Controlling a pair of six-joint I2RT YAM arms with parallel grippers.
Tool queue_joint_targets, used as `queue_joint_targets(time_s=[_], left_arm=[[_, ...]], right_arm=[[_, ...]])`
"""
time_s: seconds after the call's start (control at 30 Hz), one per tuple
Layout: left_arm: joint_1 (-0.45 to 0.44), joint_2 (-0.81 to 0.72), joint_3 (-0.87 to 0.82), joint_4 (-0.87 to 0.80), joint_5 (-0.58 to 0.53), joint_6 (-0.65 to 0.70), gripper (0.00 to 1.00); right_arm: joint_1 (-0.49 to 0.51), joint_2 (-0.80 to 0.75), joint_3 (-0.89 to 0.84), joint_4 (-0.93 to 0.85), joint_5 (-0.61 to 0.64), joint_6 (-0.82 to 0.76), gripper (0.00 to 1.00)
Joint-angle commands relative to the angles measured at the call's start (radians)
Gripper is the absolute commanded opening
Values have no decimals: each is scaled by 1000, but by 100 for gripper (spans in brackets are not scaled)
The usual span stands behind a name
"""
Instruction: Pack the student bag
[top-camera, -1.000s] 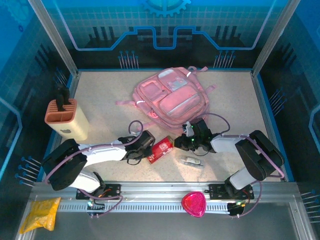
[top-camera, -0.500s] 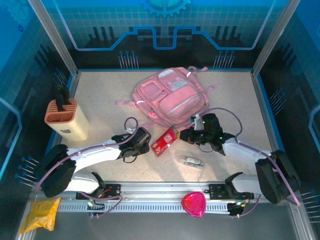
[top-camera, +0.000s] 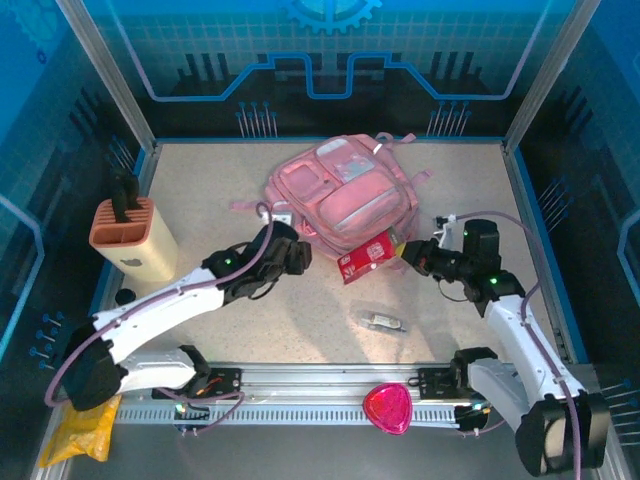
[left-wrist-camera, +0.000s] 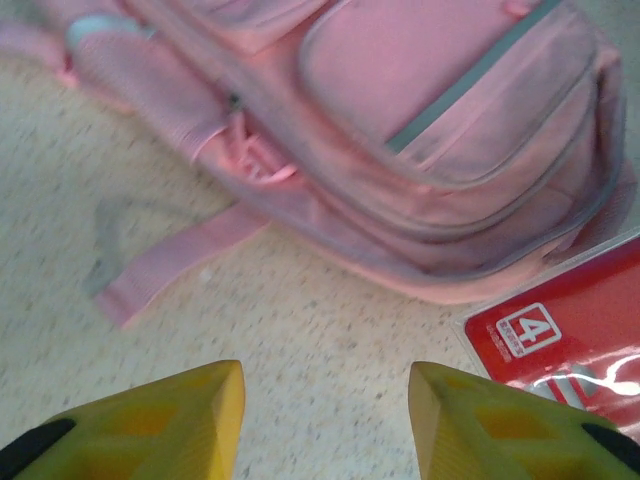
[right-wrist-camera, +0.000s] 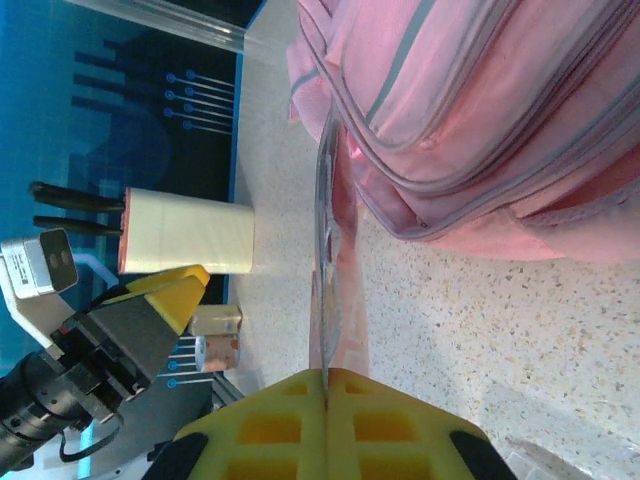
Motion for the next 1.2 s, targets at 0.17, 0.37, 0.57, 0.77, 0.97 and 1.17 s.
queue_joint_targets(time_s=[0.17,0.37,0.57,0.77,0.97,1.17], left_arm=[[-49,272,222,136,-21,428,56],[-49,428,305,237,3,576,62],[-43,613,432,234,-40,669,69],[-27,784,578,173,-84,691,71],[14,830,664,110,-130,612,51],[59,780,626,79,-146,559,7]], right_arm=[[-142,-14,210,-267,12,-135,0],[-264,19,261,-266,65,-86,0],[-306,15,220,-108,133,65,0],[-310,32,242,-90,223,82,0],[-310,62,238,-70,223,70,0],[-279,86,259,-84,213,34,0]])
